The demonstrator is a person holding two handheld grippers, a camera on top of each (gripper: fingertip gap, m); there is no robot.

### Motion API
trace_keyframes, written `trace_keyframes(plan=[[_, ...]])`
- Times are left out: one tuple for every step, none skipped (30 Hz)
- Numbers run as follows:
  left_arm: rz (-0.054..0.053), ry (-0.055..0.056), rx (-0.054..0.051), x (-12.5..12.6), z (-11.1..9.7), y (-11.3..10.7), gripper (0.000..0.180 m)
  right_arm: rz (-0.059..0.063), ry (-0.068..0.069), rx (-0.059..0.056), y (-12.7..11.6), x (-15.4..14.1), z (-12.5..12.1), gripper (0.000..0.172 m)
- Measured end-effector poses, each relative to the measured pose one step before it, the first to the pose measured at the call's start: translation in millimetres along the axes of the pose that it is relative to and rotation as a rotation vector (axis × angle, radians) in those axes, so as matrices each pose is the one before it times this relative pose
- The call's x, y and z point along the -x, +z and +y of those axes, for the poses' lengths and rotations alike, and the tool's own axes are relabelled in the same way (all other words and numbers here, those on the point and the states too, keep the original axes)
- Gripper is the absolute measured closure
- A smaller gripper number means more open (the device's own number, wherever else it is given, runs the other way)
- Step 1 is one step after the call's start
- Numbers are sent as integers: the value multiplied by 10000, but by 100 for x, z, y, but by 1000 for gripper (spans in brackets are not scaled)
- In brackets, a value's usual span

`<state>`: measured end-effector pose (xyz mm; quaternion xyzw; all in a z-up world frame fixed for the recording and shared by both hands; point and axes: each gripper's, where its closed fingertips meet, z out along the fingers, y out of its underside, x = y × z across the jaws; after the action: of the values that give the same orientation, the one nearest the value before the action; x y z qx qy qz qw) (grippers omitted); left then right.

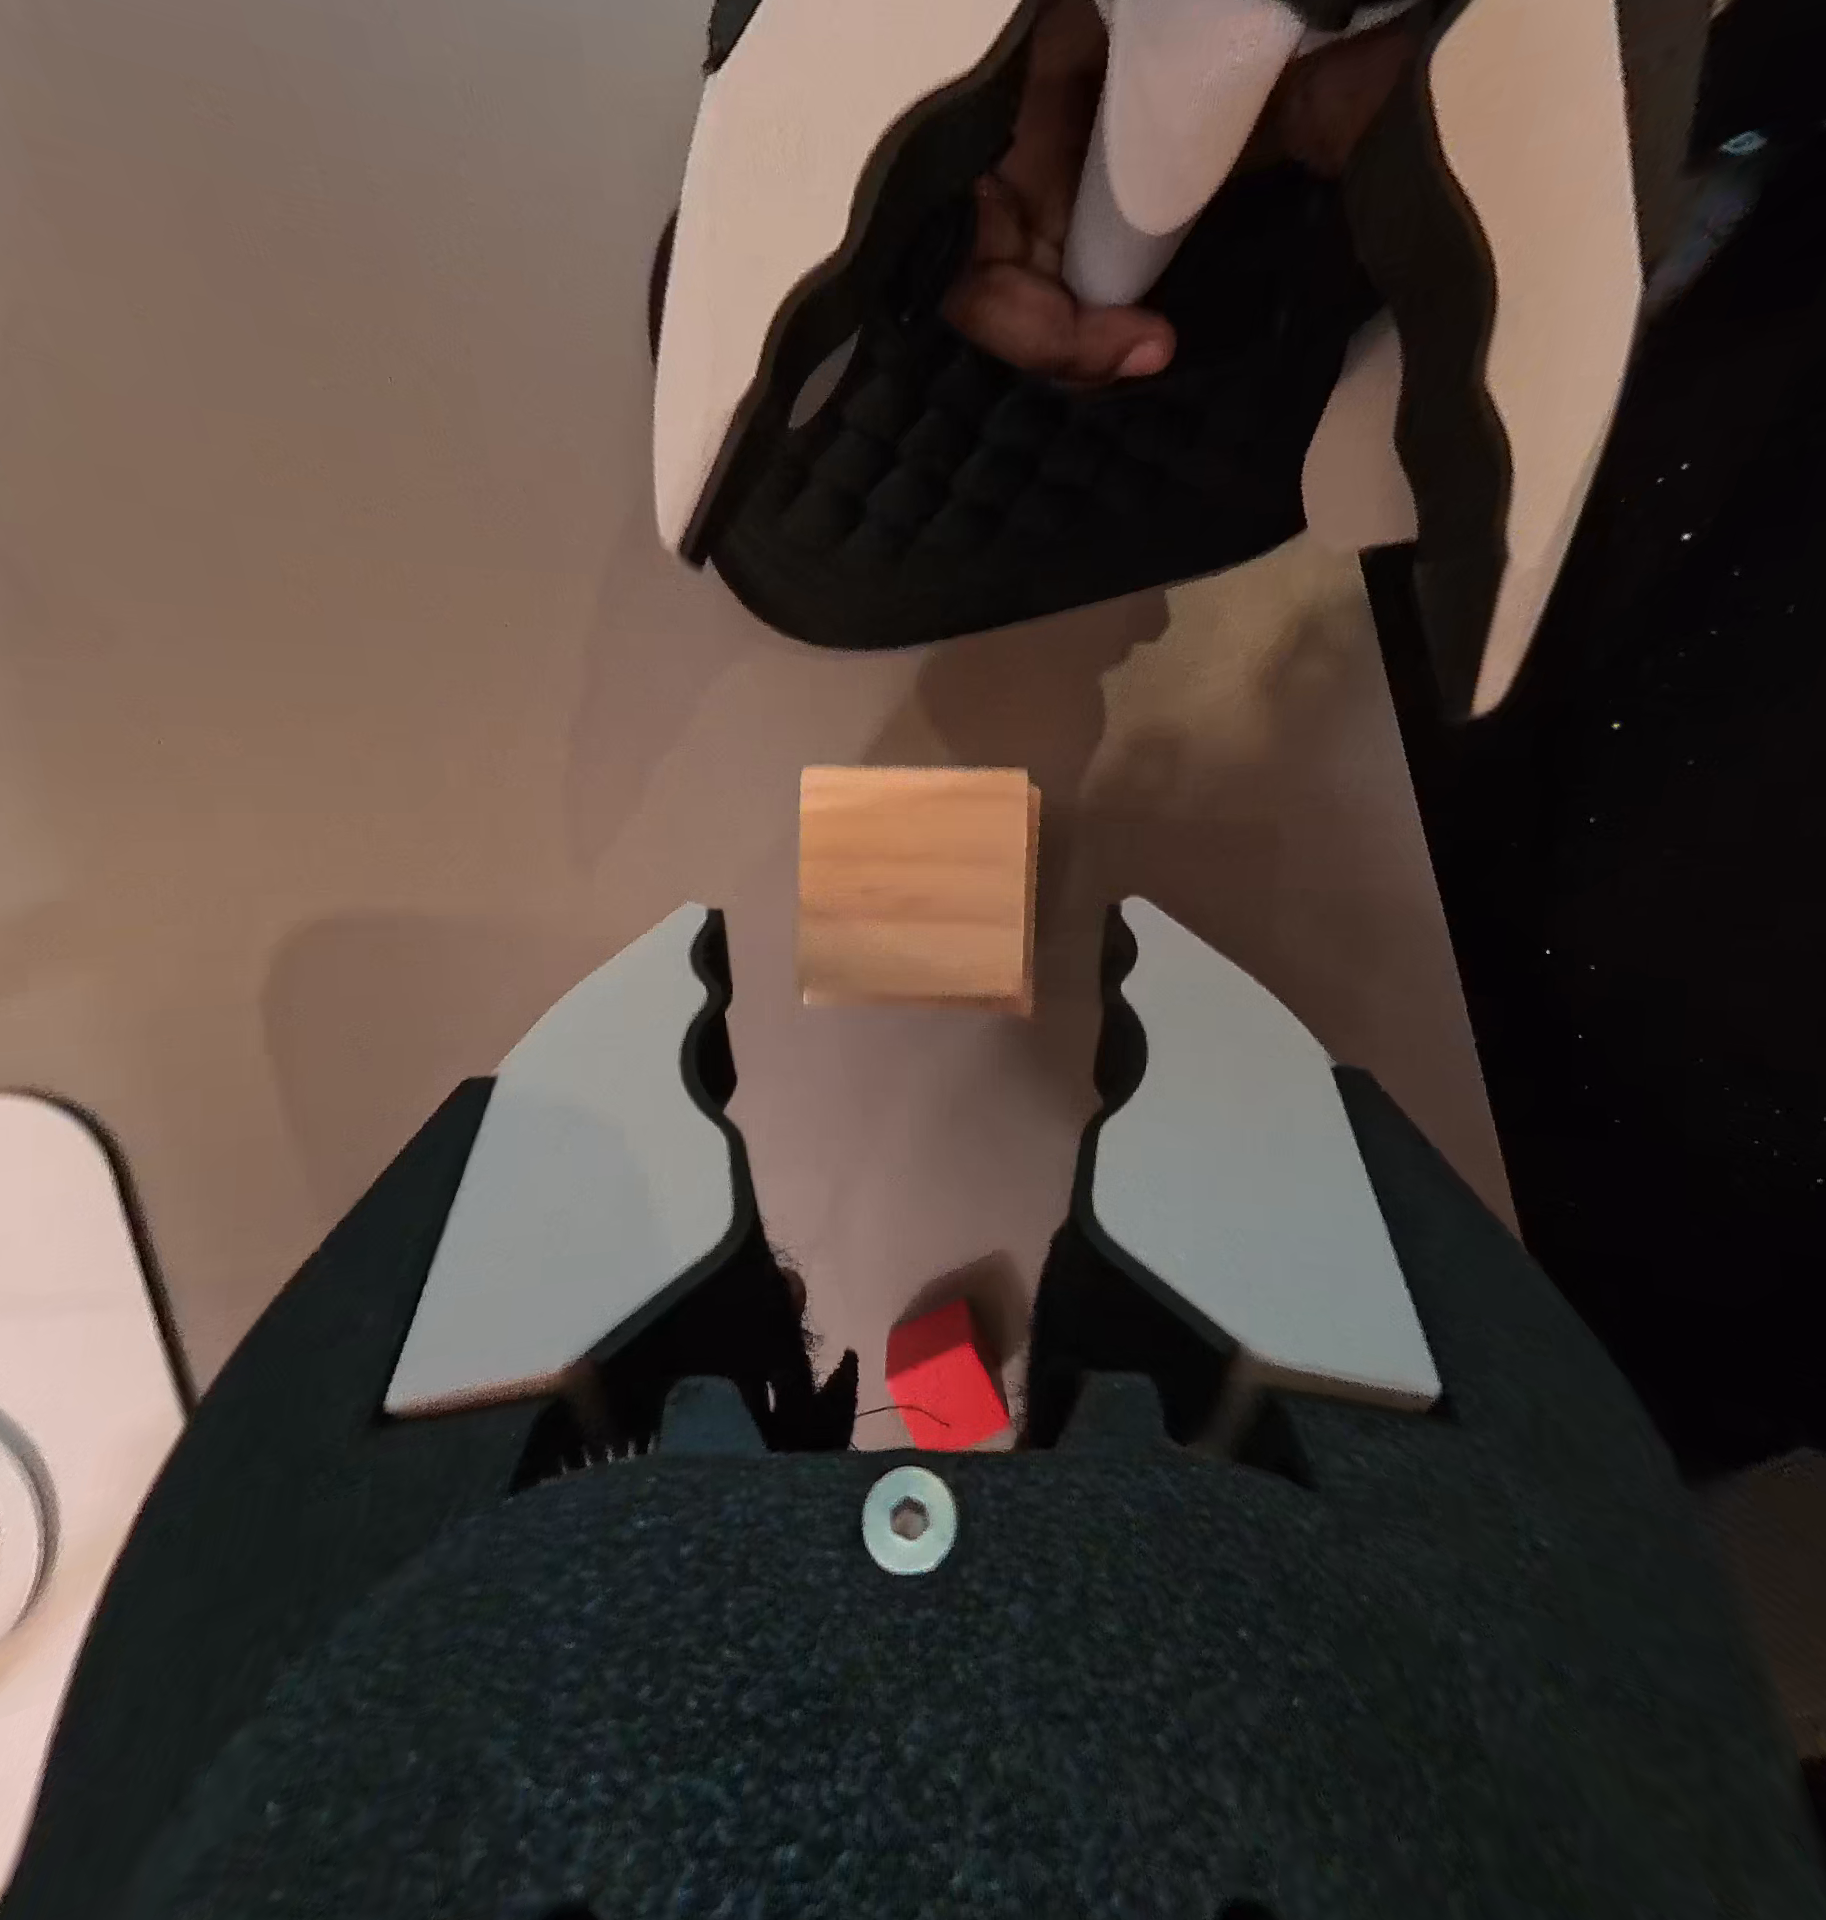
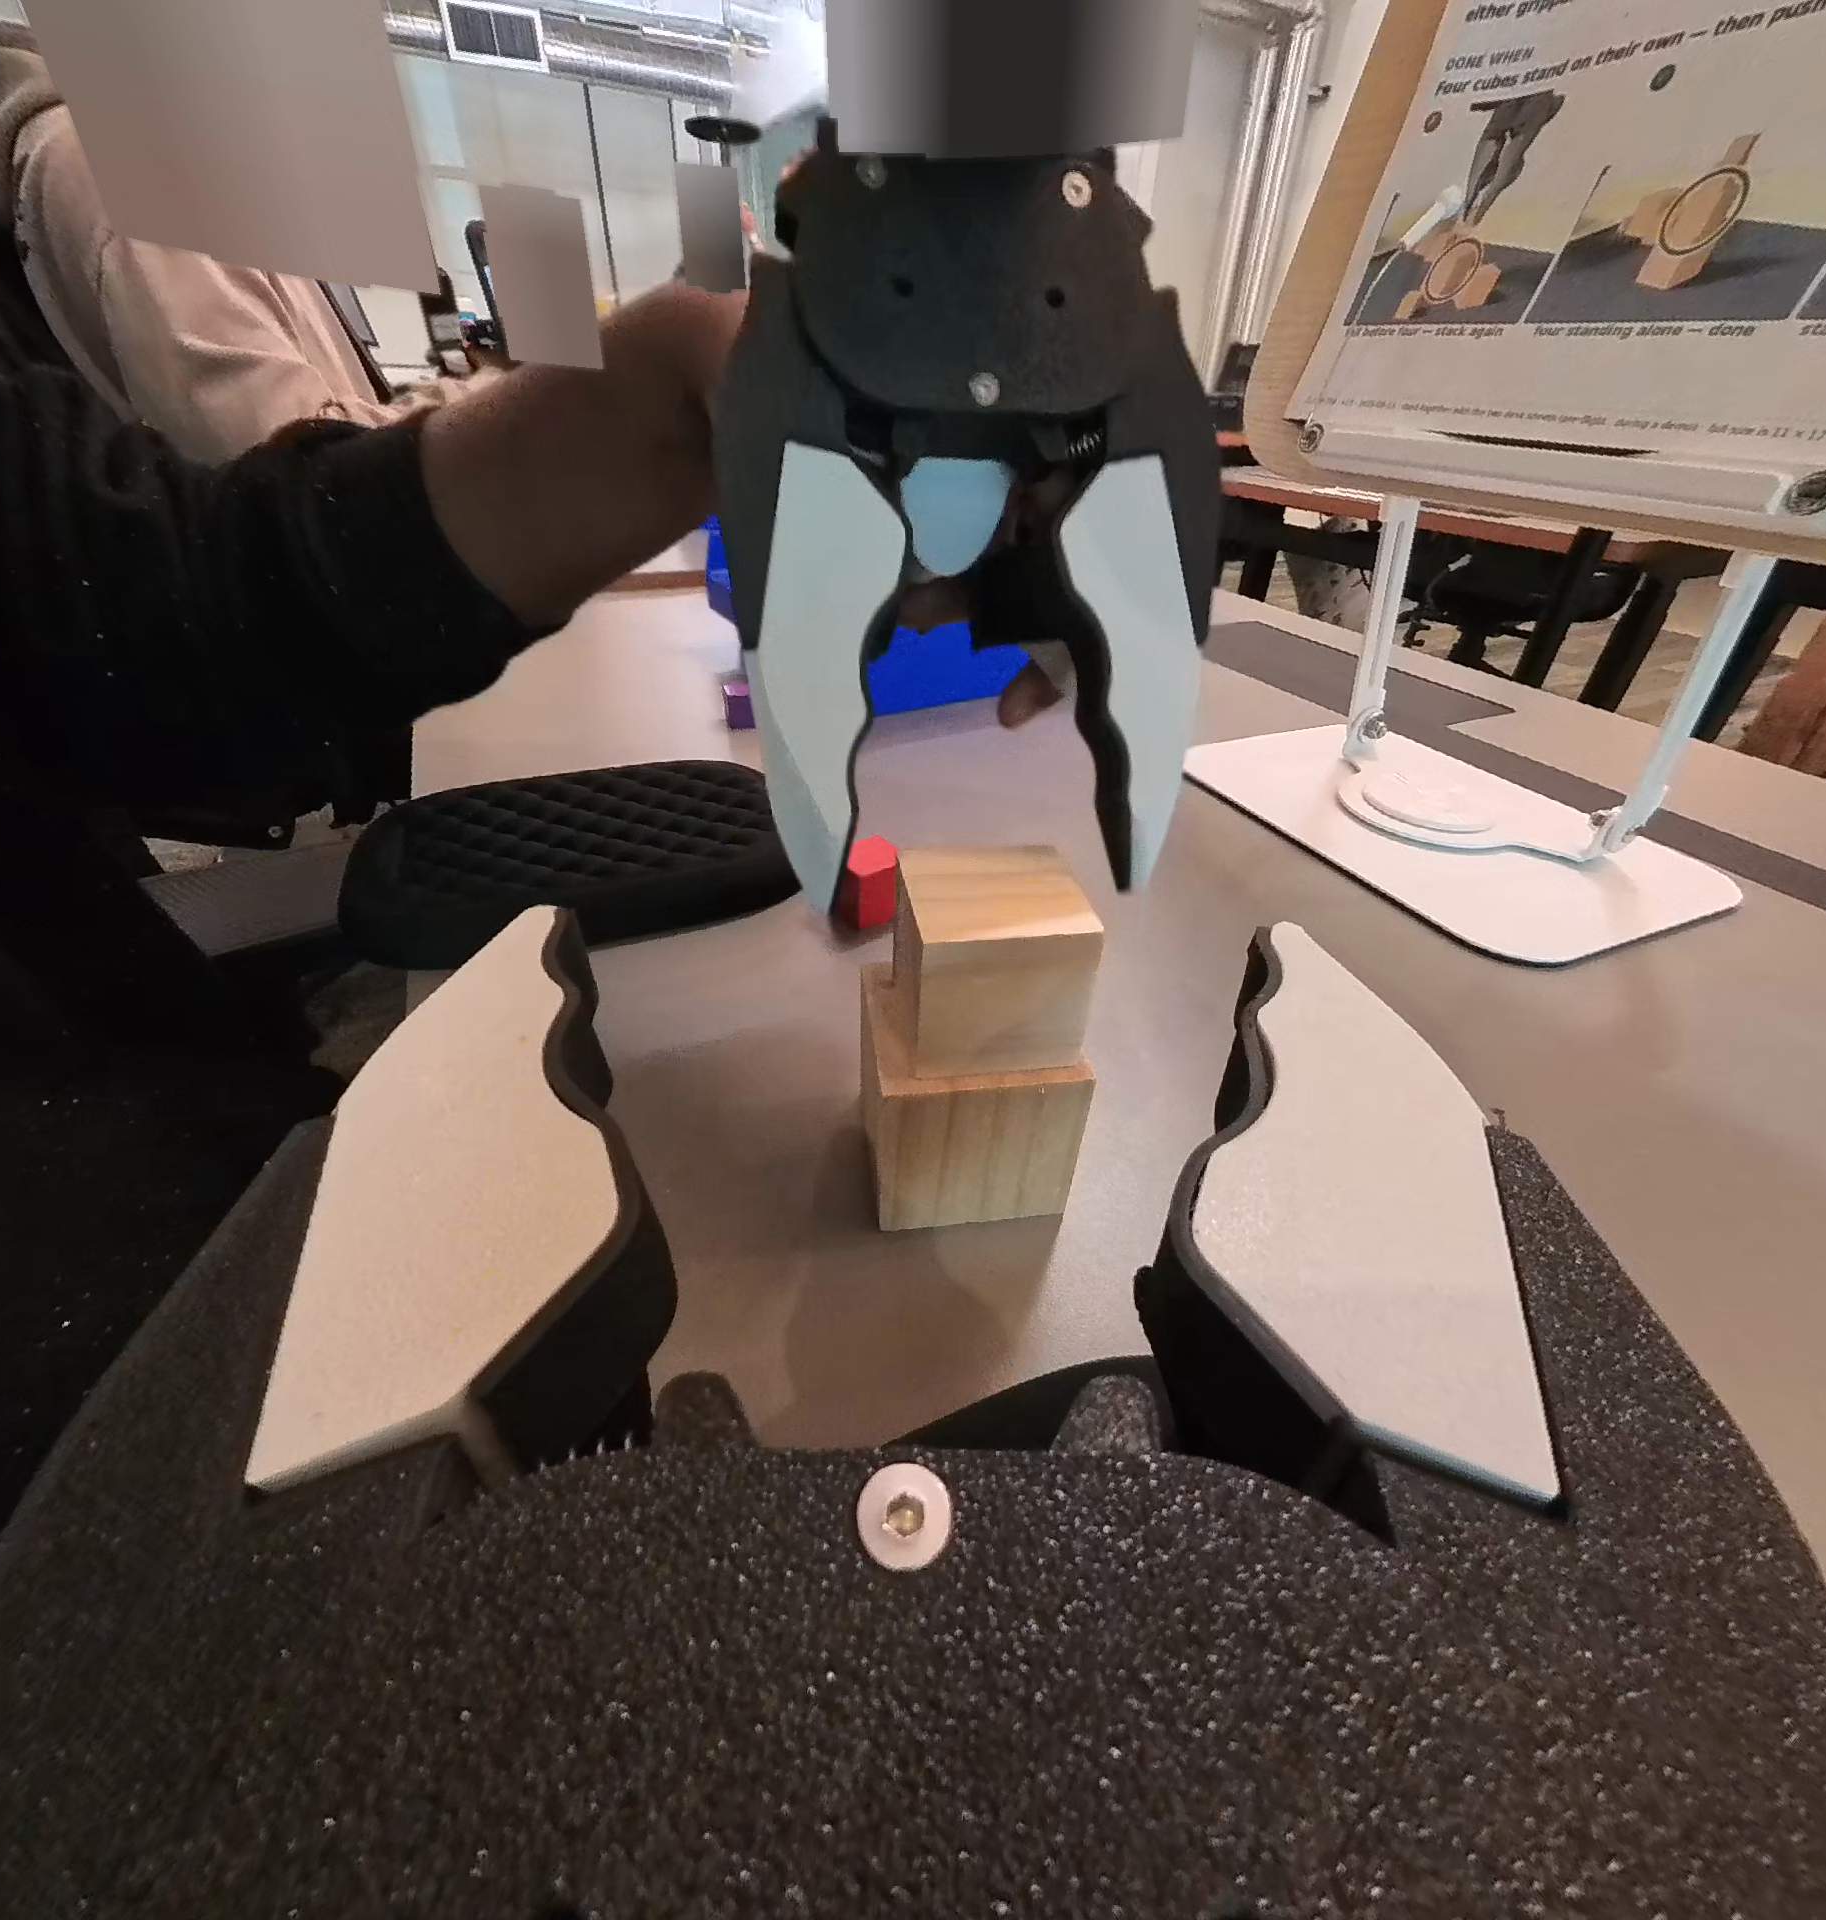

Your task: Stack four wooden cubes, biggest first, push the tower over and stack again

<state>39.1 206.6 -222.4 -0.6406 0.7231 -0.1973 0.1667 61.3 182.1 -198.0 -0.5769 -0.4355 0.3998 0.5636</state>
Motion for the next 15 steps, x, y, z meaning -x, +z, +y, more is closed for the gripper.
trace_keyframes(plan=[[-133, -136, -18, 11, 463, -624, 112, 2, 4, -13, -10, -5, -16, 56], [-197, -236, 29, 81, 722, -647, 112, 0, 6, -9, -3, 1, -11, 56], [-285, -322, 81, 201, 982, -620, 114, -4, 7, -4, -1, -12, -4, 56], [-381, -412, 103, 368, 1204, -540, 117, 0, 11, 3, 4, -12, 5, 56], [-373, -469, 152, 423, 1419, -435, 119, -3, 9, 8, 6, 3, 11, 56], [-302, -438, 201, 407, 1582, -295, 123, 0, 3, 5, 9, -5, 6, 56], [-150, -341, 107, 283, 1443, -166, 125, 4, -3, 5, 6, -4, 6, 56], [16, -291, -35, 99, 1148, -56, 128, 5, -3, 15, 8, -3, 18, 56], [113, -271, -80, -45, 908, 54, 129, 1, -6, 22, 25, -3, 27, 56], [111, -241, 30, -94, 853, 175, 129, 5, -13, 27, 35, 12, 32, 56], [39, -147, 169, -75, 845, 285, 129, 8, -20, 29, 20, 9, 25, 56], [-44, -44, 238, -34, 763, 363, 127, 6, -22, 25, 23, 10, 30, 56], [-41, 16, 212, -70, 578, 393, 124, 6, -16, 16, 21, 12, 18, 56], [-3, 44, 126, -110, 353, 376, 123, 7, -2, 9, 13, -4, 10, 57], [6, 20, 27, -71, 124, 325, 123, 1, 12, 2, 5, -12, 3, 57]])
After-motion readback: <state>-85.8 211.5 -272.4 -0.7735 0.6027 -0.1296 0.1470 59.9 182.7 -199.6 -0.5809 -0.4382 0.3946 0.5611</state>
